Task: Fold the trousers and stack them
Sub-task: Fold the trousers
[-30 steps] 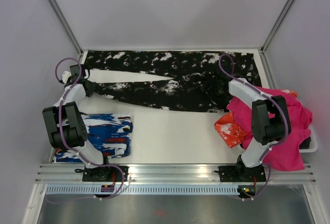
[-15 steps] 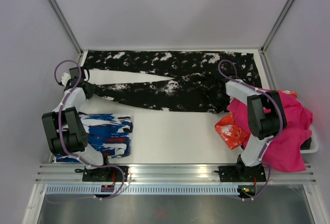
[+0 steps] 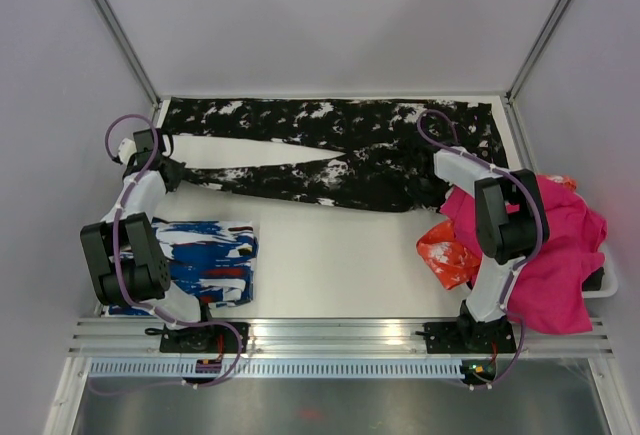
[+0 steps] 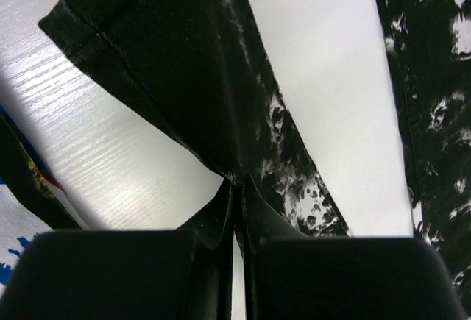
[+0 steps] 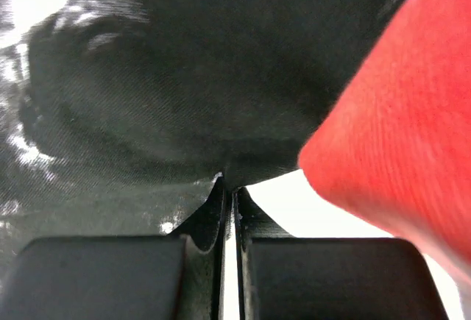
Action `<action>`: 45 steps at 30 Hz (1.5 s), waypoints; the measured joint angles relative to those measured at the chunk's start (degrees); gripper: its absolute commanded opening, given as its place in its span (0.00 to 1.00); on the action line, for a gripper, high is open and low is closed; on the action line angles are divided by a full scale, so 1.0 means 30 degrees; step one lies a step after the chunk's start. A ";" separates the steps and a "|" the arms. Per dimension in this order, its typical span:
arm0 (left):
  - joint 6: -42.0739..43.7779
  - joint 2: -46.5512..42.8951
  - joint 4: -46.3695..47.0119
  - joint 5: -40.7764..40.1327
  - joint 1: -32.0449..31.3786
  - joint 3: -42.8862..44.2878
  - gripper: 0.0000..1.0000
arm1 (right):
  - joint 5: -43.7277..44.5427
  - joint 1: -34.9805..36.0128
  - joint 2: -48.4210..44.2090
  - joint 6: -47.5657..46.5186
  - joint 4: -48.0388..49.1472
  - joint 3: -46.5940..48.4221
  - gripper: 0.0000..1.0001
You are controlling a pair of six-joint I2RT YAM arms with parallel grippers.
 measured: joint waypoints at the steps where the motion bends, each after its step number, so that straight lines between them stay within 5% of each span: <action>1: 0.0160 -0.0036 -0.0087 0.0022 -0.0029 0.0044 0.02 | 0.0168 0.0015 0.0000 -0.0277 -0.0146 0.0146 0.00; 18: 0.3242 -0.0991 0.0430 0.0000 -0.0969 0.3031 0.02 | 0.4095 0.0386 0.0415 -1.0688 -0.0379 0.7242 0.00; 34: 0.3774 0.5472 0.1086 -0.2914 -0.2259 0.9930 0.02 | 0.4896 0.0335 0.7898 -1.8367 0.2703 1.6983 0.00; 45: 0.3861 0.9690 0.0962 -0.4517 -0.2790 1.5212 0.02 | 0.1843 -0.0342 0.9296 -2.2382 0.5945 1.8098 0.00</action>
